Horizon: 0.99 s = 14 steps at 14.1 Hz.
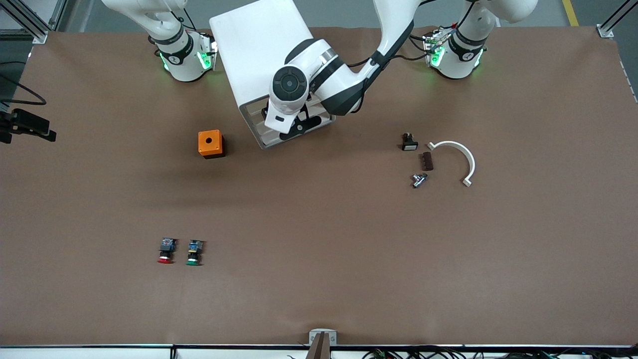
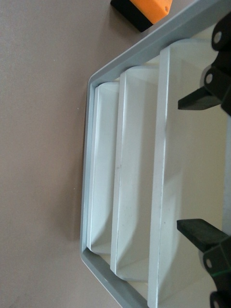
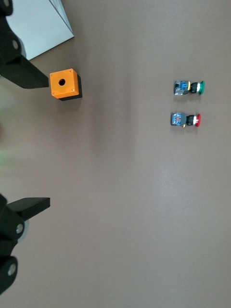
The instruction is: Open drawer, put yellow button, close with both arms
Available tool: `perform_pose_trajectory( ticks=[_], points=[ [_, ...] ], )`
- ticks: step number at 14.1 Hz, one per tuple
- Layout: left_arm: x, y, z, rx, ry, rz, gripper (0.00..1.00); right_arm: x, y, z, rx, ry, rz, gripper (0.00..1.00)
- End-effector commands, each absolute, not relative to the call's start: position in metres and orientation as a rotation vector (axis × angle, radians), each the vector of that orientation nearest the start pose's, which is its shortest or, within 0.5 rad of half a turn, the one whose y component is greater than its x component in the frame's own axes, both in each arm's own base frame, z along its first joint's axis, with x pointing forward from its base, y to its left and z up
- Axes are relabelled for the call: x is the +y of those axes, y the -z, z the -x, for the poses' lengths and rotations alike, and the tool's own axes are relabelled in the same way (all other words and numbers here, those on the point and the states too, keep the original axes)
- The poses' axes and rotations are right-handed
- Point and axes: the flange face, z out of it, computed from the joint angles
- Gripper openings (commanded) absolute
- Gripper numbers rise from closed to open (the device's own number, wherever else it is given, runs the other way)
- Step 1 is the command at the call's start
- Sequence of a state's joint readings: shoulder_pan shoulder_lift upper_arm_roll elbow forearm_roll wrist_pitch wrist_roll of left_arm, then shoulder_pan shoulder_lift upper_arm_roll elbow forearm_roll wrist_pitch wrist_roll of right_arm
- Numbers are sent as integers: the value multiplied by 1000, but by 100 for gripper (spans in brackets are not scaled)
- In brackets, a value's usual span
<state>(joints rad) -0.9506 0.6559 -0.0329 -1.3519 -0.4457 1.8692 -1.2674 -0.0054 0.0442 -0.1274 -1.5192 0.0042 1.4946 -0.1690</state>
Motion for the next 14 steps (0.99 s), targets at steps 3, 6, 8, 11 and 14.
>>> perform_pose_trajectory(
  ticks=[3, 6, 8, 11, 14],
  points=[
    [-572, -375, -422, -841, -670, 3075, 99, -69, -623, -525, -82, -32, 3122, 100],
    [-526, -421, -484, -895, -441, 3141, 99, -70, -627, -522, -77, -35, 3121, 100],
    [-485, -463, -515, -831, -327, 3218, 99, -70, -632, -520, -78, -30, 3121, 100],
    [-412, -518, -549, -835, -271, 3260, 99, -71, -642, -520, -75, -35, 3123, 100],
    [-327, -560, -566, -705, -301, 3268, 99, -71, -644, -518, -73, -40, 3122, 100]
  ],
)
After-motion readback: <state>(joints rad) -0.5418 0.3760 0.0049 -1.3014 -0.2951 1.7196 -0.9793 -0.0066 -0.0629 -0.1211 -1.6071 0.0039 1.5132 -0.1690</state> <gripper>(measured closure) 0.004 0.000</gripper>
